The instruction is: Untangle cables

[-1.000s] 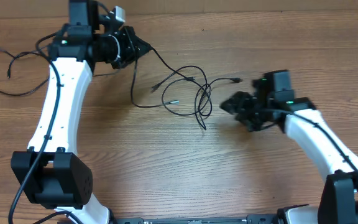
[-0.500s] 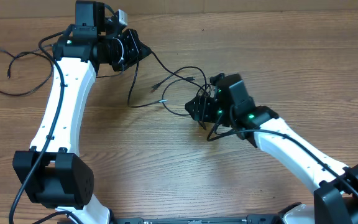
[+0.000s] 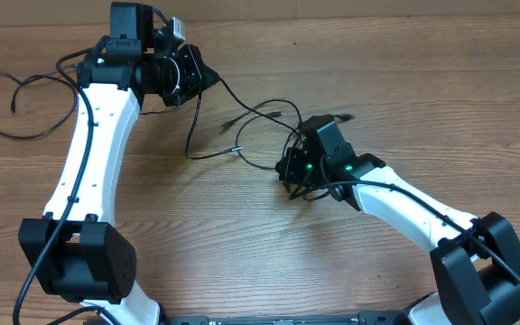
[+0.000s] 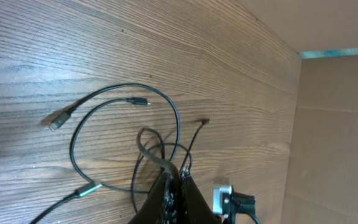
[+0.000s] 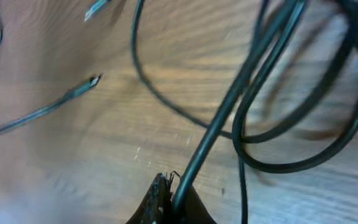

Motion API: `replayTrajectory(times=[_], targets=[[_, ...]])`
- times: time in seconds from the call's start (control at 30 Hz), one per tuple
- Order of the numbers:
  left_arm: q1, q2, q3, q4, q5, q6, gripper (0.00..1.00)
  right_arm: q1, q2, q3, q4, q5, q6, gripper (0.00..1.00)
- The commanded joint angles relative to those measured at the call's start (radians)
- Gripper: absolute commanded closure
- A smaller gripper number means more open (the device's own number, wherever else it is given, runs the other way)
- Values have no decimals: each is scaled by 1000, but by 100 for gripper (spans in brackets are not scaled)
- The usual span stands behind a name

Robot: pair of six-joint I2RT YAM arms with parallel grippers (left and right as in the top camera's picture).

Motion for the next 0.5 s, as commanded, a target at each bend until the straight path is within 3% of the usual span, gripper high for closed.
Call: replayTrajectory(times=[0.0, 0.23, 0.47], targets=[[16, -32, 25, 12, -17, 53, 96, -71, 0, -2, -109, -33, -69, 96], [148, -32, 140, 24, 30, 75, 96, -332, -1, -2, -471, 390, 58, 96], [239, -32, 354, 0, 34, 72, 96, -608, 0, -2, -543, 529, 87, 96]])
